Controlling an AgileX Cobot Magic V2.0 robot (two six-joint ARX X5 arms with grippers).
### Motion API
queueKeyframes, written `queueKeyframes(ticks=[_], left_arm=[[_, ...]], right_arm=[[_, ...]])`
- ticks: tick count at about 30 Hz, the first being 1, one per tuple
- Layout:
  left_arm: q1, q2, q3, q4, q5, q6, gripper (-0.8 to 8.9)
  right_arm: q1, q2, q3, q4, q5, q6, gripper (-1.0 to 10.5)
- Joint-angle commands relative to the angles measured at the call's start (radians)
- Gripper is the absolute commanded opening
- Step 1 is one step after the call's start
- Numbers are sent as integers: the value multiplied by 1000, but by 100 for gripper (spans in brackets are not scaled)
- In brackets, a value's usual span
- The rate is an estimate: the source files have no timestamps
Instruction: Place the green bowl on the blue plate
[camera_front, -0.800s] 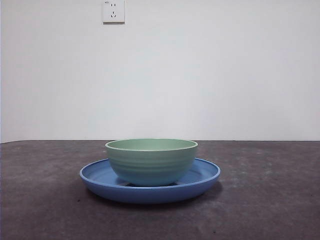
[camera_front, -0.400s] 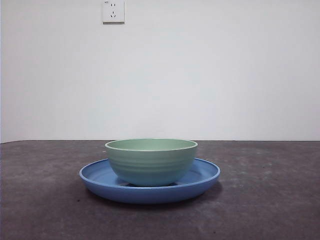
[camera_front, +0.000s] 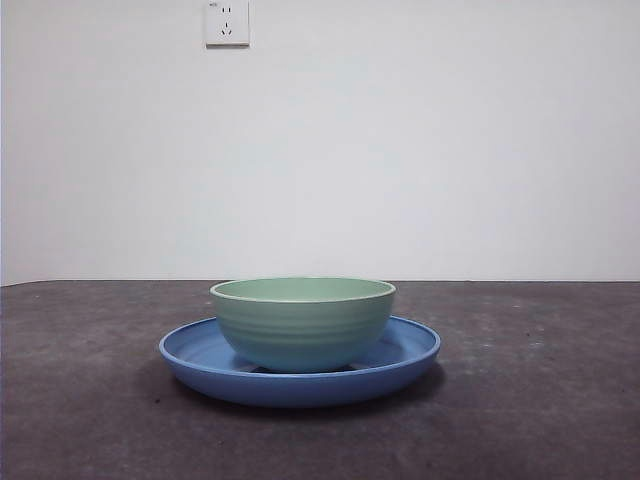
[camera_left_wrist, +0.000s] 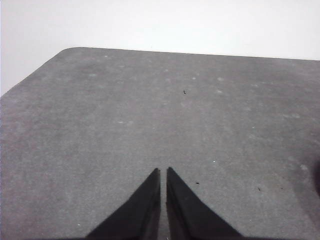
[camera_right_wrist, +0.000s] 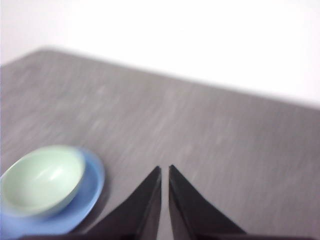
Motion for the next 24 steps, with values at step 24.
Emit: queueKeyframes(ticks=[24], left_arm=[[2,-2,-20,-7,-3,-10,19]], right_arm=[[-104,-316,-767,577,267,57,23]])
